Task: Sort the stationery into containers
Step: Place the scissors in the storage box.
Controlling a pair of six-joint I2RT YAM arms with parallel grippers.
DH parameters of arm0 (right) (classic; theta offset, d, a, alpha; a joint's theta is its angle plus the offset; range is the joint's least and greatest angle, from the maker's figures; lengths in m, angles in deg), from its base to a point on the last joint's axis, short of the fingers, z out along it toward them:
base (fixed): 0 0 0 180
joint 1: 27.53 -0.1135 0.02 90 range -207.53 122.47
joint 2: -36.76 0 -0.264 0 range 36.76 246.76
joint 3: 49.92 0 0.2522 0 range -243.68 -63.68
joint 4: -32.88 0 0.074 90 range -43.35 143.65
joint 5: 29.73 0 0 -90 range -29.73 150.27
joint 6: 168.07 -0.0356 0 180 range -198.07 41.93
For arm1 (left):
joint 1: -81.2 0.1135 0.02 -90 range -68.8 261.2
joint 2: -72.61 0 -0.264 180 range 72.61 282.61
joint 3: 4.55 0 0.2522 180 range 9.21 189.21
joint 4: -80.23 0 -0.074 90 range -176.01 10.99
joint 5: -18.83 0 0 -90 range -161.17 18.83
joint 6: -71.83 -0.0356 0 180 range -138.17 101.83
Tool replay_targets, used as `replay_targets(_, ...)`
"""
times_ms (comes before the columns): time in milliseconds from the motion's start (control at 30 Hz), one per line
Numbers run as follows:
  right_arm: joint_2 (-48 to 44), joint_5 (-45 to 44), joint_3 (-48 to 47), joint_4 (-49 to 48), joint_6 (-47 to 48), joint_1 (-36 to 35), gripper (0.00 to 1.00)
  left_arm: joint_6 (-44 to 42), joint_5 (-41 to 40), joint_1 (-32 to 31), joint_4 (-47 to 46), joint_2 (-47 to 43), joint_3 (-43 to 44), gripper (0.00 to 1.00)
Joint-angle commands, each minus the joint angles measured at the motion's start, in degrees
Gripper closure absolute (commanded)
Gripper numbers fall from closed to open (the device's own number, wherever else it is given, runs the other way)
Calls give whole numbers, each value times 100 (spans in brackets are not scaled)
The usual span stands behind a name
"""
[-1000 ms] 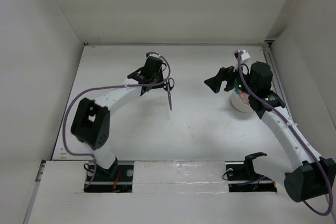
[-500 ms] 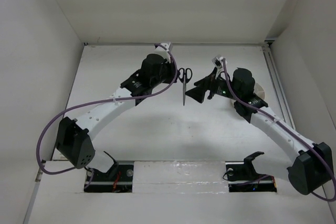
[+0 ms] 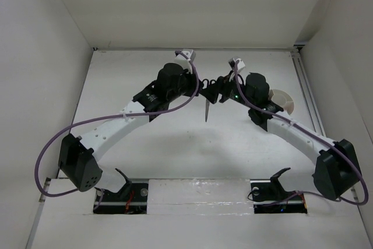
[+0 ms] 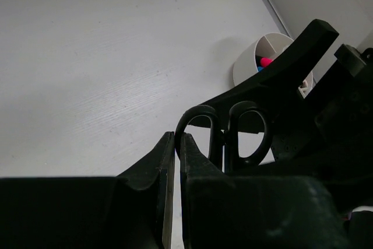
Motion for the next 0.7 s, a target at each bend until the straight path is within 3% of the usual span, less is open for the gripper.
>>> replay_targets(0, 34, -187, -379, -577, 68, -72, 36, -125, 47, 5, -202, -229, -8, 100)
replay_targets(100, 86, -187, -432, -639, 68, -72, 71, -126, 48, 5, -202, -177, -8, 100)
replay_targets(167, 148, -126, -484, -639, 68, -72, 100, -126, 48, 5, -202, -176, -8, 100)
replay_targets(233, 148, -73, -538, -551, 139, -72, 100, -126, -83, 5, -19, -71, 63, 100)
replay_targets(267, 148, -72, -538, -551, 208, -11, 100, -126, -180, 5, 52, -71, 158, 83)
replay_targets(300, 148, -72, -538, -473, 313, -10, 100, -126, -398, 5, 131, -71, 281, 23)
replay_targets(333, 148, -72, -538, -420, 393, 85, 100, 40, -540, 5, 245, -71, 352, 0)
replay_targets(433, -97, -204, -301, -506, 725, 603, 100, 304, -1188, 5, 833, -149, 633, 0)
replay_targets(533, -360, 260, -73, -683, 1287, 1289, 100, 954, -1691, 5, 1764, -316, 836, 0)
replay_targets(667, -818, 349, 481, -1366, 1729, 2132, 100, 964, -1378, 5, 2083, -1096, 426, 0)
